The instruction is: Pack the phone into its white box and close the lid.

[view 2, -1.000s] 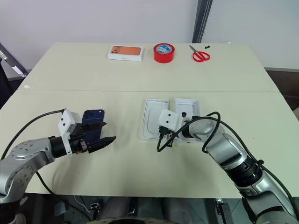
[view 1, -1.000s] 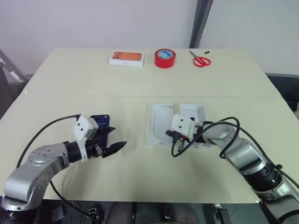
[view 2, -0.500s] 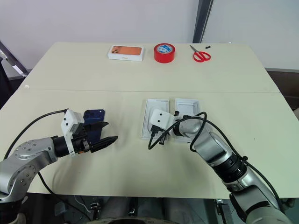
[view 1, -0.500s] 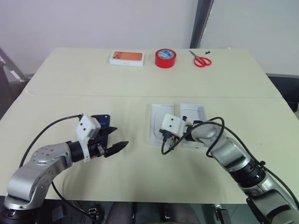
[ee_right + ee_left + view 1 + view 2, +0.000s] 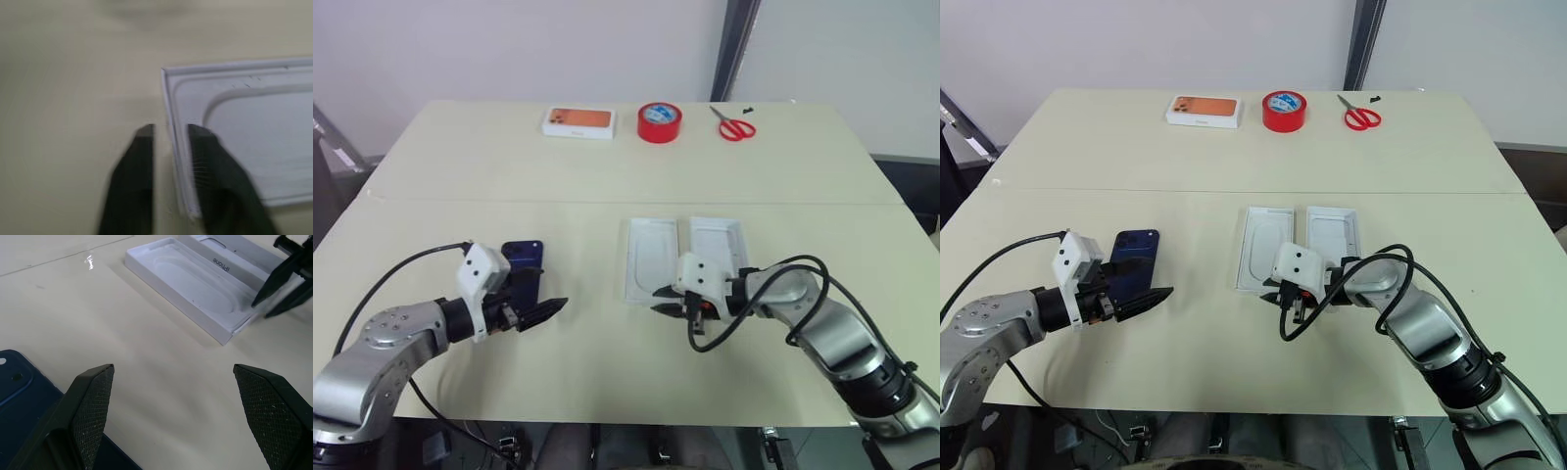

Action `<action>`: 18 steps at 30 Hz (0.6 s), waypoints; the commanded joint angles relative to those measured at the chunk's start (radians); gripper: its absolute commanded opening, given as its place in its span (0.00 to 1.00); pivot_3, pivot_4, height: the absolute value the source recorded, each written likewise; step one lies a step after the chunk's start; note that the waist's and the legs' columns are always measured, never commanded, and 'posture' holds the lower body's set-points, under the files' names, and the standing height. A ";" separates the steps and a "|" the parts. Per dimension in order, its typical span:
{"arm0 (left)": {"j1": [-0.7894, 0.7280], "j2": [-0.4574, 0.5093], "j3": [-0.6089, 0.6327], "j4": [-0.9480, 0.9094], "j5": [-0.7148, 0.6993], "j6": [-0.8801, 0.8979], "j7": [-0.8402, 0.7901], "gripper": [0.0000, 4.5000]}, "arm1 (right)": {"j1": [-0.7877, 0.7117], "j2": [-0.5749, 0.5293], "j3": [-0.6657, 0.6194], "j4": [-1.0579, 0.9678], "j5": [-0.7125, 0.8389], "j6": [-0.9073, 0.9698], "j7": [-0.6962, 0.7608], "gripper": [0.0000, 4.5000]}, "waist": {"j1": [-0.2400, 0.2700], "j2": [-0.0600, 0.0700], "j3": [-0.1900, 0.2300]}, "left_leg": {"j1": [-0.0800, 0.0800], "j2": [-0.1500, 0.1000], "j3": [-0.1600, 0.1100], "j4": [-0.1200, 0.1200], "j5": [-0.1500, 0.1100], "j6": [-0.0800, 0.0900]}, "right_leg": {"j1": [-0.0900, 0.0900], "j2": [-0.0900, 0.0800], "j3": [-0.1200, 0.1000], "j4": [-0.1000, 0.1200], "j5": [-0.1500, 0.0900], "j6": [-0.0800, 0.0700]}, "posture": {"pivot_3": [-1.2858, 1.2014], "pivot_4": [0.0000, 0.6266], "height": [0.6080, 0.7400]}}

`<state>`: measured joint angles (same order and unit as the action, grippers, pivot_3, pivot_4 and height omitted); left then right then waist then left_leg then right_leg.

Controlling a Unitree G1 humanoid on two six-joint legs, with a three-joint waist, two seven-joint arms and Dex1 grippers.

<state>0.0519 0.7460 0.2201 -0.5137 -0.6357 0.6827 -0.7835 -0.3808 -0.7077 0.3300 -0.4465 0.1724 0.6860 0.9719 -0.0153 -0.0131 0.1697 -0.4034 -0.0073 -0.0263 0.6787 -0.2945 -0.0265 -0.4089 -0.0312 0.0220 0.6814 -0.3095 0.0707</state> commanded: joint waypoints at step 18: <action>0.021 0.017 -0.051 -0.057 0.025 -0.047 -0.026 0.91 | 0.060 -0.028 0.081 -0.034 -0.095 -0.142 -0.011 0.01 | 0.001 0.000 0.000 | 0.000 0.000 0.000 0.000 0.000 0.000 | 0.000 0.000 0.000 -0.001 0.000 0.000 | 0.52 0.24 1.00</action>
<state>0.0760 0.7633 0.1697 -0.5430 -0.6010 0.6457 -0.8056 -0.3281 -0.7295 0.3913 -0.4335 0.0790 0.5582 0.9418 -0.0145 -0.0132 0.1697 -0.4036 -0.0073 -0.0263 0.6787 -0.2946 -0.0263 -0.4086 -0.0312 0.0219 0.6804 -0.3095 0.0707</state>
